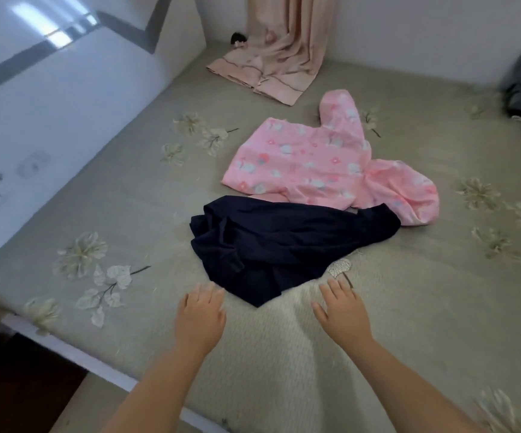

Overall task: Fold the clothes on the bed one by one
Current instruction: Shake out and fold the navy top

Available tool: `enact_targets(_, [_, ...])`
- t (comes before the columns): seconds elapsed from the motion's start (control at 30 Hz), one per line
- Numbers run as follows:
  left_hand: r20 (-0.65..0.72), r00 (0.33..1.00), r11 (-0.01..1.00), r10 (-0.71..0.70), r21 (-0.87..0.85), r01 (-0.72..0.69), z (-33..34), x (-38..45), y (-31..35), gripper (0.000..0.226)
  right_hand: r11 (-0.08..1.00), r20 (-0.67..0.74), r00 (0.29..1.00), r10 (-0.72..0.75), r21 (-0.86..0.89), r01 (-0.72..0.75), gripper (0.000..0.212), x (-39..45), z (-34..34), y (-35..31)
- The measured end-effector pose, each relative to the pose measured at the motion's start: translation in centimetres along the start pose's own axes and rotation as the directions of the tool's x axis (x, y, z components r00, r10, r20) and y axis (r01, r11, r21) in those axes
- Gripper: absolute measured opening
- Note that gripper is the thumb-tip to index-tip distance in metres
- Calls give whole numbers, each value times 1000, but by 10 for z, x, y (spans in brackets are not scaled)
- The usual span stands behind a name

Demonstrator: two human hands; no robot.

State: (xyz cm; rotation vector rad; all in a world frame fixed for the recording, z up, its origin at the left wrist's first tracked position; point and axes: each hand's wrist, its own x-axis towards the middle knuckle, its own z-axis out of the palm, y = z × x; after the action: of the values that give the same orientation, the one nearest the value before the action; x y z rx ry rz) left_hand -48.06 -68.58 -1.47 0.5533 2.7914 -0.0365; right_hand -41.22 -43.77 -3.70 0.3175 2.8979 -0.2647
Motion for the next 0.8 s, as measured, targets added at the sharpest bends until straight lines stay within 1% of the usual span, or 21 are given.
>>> enact_targets(0.07, [30, 998, 999, 47, 4, -47, 18, 37, -14, 48, 1000, 76, 997, 24, -5, -24, 52, 26, 20, -8])
enact_targets(0.1, [9, 996, 996, 86, -18, -86, 27, 56, -17, 50, 999, 115, 993, 36, -13, -35, 52, 39, 30, -10])
enact_targets(0.13, [-30, 989, 988, 142, -57, -144, 32, 72, -18, 54, 999, 151, 987, 53, -21, -51, 52, 50, 37, -13])
enact_targets(0.17, [-70, 975, 975, 212, -59, -216, 40, 95, -19, 59, 996, 178, 980, 84, -30, -80, 52, 65, 47, -14])
enact_targets(0.23, [-119, 946, 953, 302, -1, -304, 56, 133, -22, 66, 991, 239, 962, 135, -51, -126, 54, 88, 71, -17])
enact_targets(0.3, [-127, 926, 934, 356, 8, -358, 68, 162, -25, 67, 987, 274, 949, 157, -66, -145, 54, 103, 87, -21])
enact_targets(0.33, [-126, 914, 922, 386, 12, -387, 75, 173, -28, 63, 986, 272, 948, 167, -67, -154, 52, 111, 95, -22])
enact_targets(0.37, [-149, 896, 907, 418, 12, -421, 82, 182, -31, 56, 986, 220, 961, 167, -41, -162, 48, 118, 99, -24])
enact_targets(0.43, [-229, 837, 862, 496, 16, -506, 93, 199, -39, 30, 981, 58, 980, 189, 42, -191, 33, 129, 104, -29])
enact_targets(0.47, [-268, 808, 841, 524, 13, -541, 94, 205, -42, 16, 975, -8, 978, 208, 77, -207, 25, 134, 104, -29])
enact_targets(0.5, [-299, 780, 818, 550, 5, -575, 97, 211, -45, 3, 960, 11, 966, 258, 113, -258, 21, 137, 104, -30])
enact_targets(0.53, [-310, 772, 810, 555, -12, -587, 97, 214, -47, 8, 946, 47, 956, 290, 135, -293, 22, 138, 102, -30])
enact_targets(0.57, [-304, 768, 800, 563, -35, -599, 96, 215, -49, 15, 938, 92, 952, 291, 166, -303, 24, 134, 101, -29])
enact_targets(0.63, [-291, 768, 789, 571, -65, -611, 94, 214, -57, 18, 924, 162, 945, 285, 216, -316, 25, 119, 92, -26])
enact_targets(0.7, [-213, 787, 793, 579, -77, -604, 92, 205, -69, 27, 921, 252, 930, 267, 217, -323, 26, 95, 78, -25])
enact_targets(0.77, [-46, 804, 801, 593, -74, -595, 86, 193, -81, 26, 921, 375, 900, 222, 222, -319, 26, 66, 67, -28])
enact_targets(0.8, [81, 805, 809, 588, -63, -585, 83, 187, -86, 20, 921, 442, 878, 181, 236, -309, 26, 55, 65, -32])
